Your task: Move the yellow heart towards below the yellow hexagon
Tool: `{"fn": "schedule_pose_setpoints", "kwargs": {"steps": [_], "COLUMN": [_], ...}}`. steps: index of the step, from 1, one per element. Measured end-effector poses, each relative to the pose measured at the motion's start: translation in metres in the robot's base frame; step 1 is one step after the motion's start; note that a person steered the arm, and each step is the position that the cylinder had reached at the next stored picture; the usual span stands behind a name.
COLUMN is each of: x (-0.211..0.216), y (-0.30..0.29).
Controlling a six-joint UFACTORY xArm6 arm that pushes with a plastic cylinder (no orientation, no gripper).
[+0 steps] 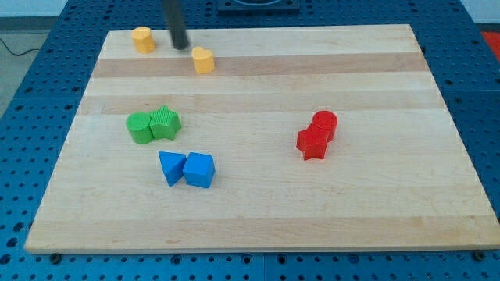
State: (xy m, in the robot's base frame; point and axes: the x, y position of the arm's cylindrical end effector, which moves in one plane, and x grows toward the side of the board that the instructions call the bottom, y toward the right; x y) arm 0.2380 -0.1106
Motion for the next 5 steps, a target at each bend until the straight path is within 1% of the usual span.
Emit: {"fn": "schedule_pose_setpoints", "kwargs": {"steps": [1,2,3,4,5], "x": [0.011,0.038,0.04,0.04,0.041], "y": [0.1,0.113,0.048,-0.047,-0.076]}}
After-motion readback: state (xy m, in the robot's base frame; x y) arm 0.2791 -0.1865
